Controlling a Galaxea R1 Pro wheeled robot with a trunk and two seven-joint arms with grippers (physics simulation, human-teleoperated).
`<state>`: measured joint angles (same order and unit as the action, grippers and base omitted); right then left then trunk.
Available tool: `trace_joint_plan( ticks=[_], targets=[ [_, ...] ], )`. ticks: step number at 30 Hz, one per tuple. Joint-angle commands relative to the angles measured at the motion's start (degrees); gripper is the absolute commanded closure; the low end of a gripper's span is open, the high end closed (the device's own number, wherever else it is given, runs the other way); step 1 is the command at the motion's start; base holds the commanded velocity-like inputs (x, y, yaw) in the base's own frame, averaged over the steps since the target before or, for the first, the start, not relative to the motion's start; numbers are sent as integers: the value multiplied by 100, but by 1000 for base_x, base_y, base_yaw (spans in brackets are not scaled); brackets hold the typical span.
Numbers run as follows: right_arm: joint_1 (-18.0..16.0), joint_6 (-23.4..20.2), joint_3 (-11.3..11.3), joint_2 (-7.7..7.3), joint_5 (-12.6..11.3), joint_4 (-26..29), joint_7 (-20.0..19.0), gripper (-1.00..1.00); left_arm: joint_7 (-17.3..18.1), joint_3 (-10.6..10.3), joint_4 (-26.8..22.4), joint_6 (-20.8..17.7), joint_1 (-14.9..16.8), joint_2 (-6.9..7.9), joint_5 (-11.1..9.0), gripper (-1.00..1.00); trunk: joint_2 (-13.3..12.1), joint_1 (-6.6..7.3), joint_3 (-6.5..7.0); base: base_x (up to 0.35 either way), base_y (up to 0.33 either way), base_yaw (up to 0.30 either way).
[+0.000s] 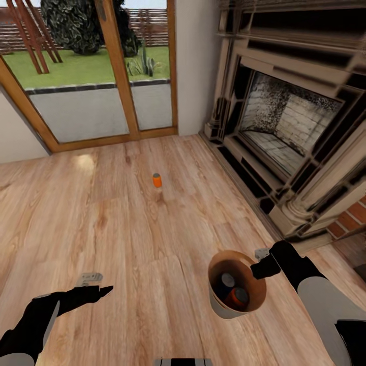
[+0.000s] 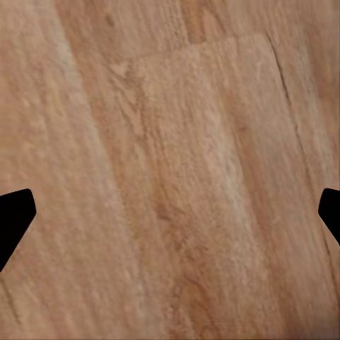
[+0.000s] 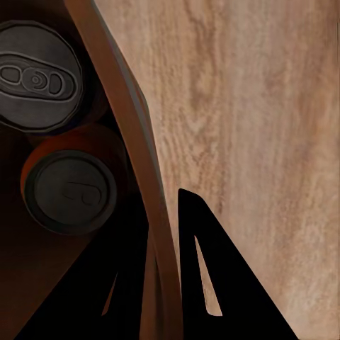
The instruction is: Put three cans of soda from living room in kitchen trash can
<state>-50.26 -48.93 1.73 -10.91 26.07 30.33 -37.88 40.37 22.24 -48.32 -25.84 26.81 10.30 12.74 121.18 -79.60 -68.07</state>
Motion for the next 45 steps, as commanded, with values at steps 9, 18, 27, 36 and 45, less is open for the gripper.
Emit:
trace_joint_plan(
  ticks=[9, 18, 27, 36, 45],
  targets=[
    [-1, -47, -6, 1, -111, -1, -26, 100, 47, 0, 4, -8, 0, 0, 0, -100, 0, 0, 56, 255, 242, -199],
    [-1, -47, -6, 9, -116, -1, -26, 100, 58, 0, 6, -8, 0, -1, 0, -100, 0, 0, 107, 248, 249, -158],
    [-1, -47, -1, 10, -118, -9, -26, 100, 54, 0, 6, -8, 0, -2, 0, -100, 0, 0, 115, 236, 253, -45],
    [-1, -47, -4, 10, -113, -10, -26, 100, 50, 0, 6, -8, 0, -2, 0, -100, 0, 0, 143, 228, 256, -207],
    [-1, -47, -6, 10, -112, -10, -26, 100, 51, 0, 6, -16, 0, 1, 0, -100, 0, 0, 178, 225, 258, -231]
  ],
)
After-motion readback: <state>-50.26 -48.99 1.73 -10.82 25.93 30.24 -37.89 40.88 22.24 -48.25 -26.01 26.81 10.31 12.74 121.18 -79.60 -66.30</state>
